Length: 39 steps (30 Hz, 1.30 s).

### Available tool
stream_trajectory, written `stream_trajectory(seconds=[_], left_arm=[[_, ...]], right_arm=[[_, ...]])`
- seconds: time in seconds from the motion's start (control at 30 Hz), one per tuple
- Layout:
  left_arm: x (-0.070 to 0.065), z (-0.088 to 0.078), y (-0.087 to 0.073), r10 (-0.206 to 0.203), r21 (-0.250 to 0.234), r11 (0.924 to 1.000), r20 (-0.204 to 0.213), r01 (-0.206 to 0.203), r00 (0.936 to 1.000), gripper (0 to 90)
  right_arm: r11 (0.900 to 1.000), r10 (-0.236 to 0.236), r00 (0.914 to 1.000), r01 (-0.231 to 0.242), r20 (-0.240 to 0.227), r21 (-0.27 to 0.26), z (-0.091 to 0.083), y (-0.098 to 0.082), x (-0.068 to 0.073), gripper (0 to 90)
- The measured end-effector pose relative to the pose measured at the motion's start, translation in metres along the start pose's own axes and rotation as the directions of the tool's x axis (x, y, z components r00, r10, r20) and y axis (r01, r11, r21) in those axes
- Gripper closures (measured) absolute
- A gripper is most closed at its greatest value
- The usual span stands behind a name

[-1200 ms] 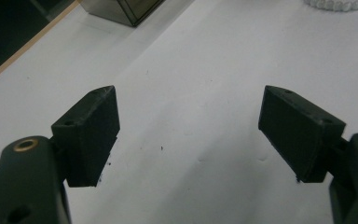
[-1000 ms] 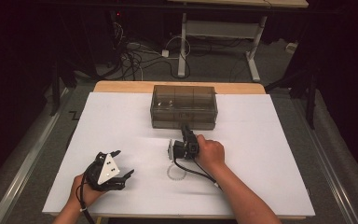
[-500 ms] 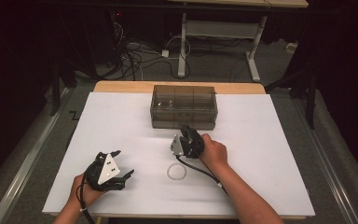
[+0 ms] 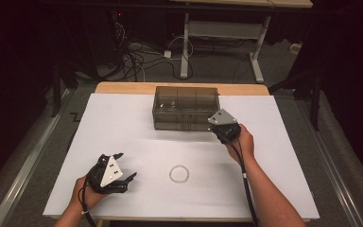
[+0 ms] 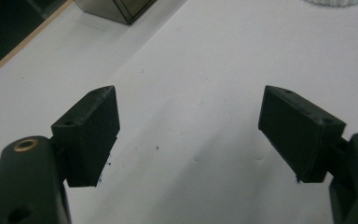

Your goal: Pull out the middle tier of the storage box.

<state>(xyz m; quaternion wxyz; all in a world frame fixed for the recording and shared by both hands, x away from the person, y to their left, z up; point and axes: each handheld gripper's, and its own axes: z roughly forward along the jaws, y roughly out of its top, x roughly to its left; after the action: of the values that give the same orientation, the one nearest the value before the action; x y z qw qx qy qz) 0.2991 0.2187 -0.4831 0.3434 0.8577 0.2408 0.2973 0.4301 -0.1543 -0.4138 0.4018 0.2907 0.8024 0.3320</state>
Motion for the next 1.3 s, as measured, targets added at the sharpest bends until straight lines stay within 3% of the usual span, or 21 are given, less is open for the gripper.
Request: stream_trajectory(seconds=[0.13,0.47,0.8,1.03,1.3], left_arm=[[0.000,0.000,0.000,0.000,0.001,1.0000,0.001,0.000,1.0000,20.3],[-0.001,0.001,0.000,0.003,0.005,1.0000,0.003,-0.003,1.0000,20.3],[-0.002,0.002,0.000,0.006,0.009,0.9999,0.007,-0.006,1.0000,20.3],[-0.002,0.002,0.000,0.007,0.010,0.9999,0.009,-0.007,0.9999,20.3],[-0.002,0.002,0.000,0.007,0.011,0.9999,0.011,-0.008,0.9999,20.3]], right_arm=[[0.997,0.065,0.9973,-0.063,-0.033,0.047,0.004,-0.005,-0.013,90.0],[0.993,0.050,0.9963,-0.042,-0.070,0.109,0.016,-0.008,-0.008,90.0],[0.988,0.072,0.9947,-0.061,-0.073,0.139,0.022,-0.009,-0.010,90.0],[0.979,0.083,0.9904,-0.060,-0.110,0.196,0.026,-0.008,-0.012,90.0],[0.975,0.095,0.9867,-0.065,-0.132,0.214,0.028,-0.010,-0.009,90.0]])
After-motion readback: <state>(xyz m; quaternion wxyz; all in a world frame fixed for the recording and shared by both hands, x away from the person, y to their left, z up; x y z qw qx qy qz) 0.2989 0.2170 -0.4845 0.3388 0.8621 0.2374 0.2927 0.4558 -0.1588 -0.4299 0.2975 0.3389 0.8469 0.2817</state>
